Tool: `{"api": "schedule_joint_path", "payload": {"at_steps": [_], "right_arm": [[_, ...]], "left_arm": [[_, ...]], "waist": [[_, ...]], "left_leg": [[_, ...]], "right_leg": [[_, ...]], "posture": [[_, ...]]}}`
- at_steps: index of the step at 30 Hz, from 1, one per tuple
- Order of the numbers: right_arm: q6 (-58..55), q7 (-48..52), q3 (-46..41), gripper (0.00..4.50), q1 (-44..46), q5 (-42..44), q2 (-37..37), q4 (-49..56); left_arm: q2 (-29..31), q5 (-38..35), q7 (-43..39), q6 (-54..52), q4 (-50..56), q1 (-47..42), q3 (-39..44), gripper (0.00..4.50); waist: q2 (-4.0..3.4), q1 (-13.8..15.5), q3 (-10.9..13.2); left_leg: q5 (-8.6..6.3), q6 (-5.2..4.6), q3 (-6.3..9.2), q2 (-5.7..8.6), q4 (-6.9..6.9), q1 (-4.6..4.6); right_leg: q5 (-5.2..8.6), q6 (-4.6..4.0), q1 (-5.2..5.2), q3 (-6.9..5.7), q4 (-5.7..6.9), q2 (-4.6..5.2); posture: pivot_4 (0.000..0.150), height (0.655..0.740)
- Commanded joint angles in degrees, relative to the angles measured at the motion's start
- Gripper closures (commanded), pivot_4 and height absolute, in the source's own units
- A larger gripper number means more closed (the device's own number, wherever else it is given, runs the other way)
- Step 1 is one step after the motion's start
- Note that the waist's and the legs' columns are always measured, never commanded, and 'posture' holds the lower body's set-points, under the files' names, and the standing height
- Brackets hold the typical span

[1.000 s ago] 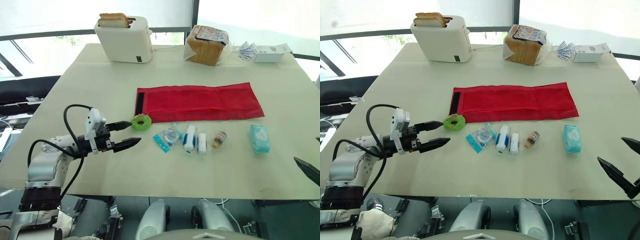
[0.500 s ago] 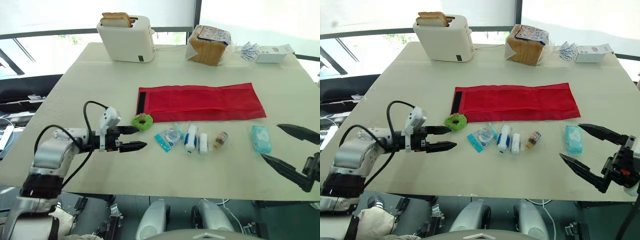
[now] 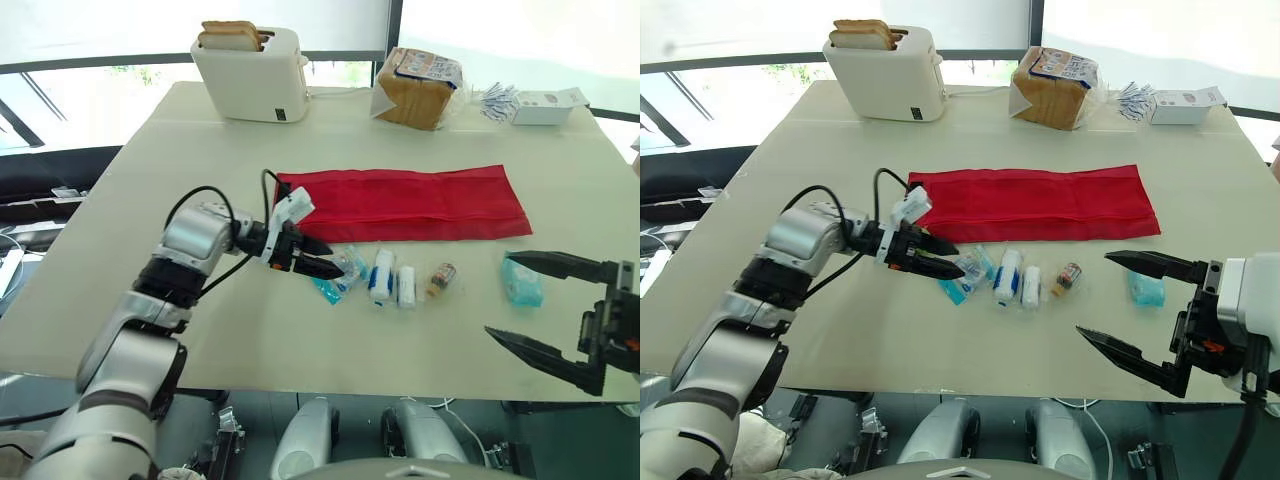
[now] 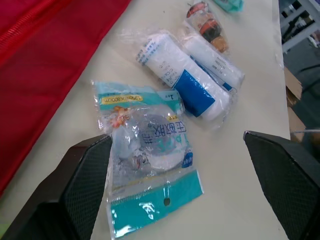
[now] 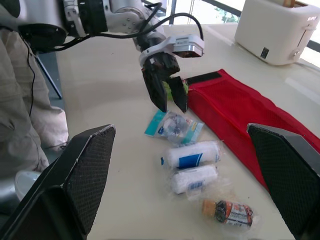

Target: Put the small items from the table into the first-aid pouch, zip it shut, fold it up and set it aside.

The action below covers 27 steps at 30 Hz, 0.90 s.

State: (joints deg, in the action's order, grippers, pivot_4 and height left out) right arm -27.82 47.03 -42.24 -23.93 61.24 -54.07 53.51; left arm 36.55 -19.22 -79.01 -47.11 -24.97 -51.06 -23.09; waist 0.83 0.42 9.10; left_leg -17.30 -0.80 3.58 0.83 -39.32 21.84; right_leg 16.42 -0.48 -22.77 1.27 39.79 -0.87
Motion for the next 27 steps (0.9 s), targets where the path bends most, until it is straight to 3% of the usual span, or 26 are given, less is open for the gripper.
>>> {"api": "schedule_joint_path", "payload": {"at_steps": [1, 10, 21, 27], "right_arm": [[0.0, -1.0, -0.1, 0.00, 0.1, 0.4, 0.1, 2.3], [0.0, -3.8, -1.1, 0.00, -2.0, 1.0, 1.8, 5.7], [0.2, -3.9, -1.2, 0.00, -1.7, 1.4, 1.4, 5.0], [0.0, -4.4, -1.0, 0.00, -1.9, 1.4, 1.4, 5.4]], "left_arm": [[-1.5, 3.8, -2.2, 4.1, -5.2, -3.0, -1.7, 0.02], [-2.6, 7.4, -7.6, 6.7, -13.1, -7.0, -0.9, 0.02], [-4.0, 12.1, -11.0, 10.8, -13.9, -5.1, -3.4, 0.02], [-4.3, 12.2, -11.3, 9.2, -12.0, -3.3, -2.9, 2.73]], "waist": [[0.02, -0.3, 0.0], [0.07, -1.0, 0.0], [0.14, -1.0, 0.1], [0.14, -1.0, 0.1]], "left_leg": [[0.00, 0.00, 0.01, 0.00, 0.00, 0.00], [0.00, 0.00, 0.04, -0.01, 0.00, 0.00], [0.00, 0.00, 0.05, -0.01, -0.02, 0.00], [0.00, 0.00, 0.06, -0.01, -0.03, 0.00]], "right_leg": [[0.00, 0.00, 0.00, 0.00, 0.01, 0.00], [0.00, 0.00, 0.00, -0.02, 0.02, -0.01], [0.00, 0.00, 0.00, -0.01, 0.02, 0.00], [0.00, 0.00, 0.01, -0.02, 0.03, 0.00]], "posture": [[0.150, 0.7400], [0.150, 0.7400], [0.150, 0.7400], [0.150, 0.7400]]}}
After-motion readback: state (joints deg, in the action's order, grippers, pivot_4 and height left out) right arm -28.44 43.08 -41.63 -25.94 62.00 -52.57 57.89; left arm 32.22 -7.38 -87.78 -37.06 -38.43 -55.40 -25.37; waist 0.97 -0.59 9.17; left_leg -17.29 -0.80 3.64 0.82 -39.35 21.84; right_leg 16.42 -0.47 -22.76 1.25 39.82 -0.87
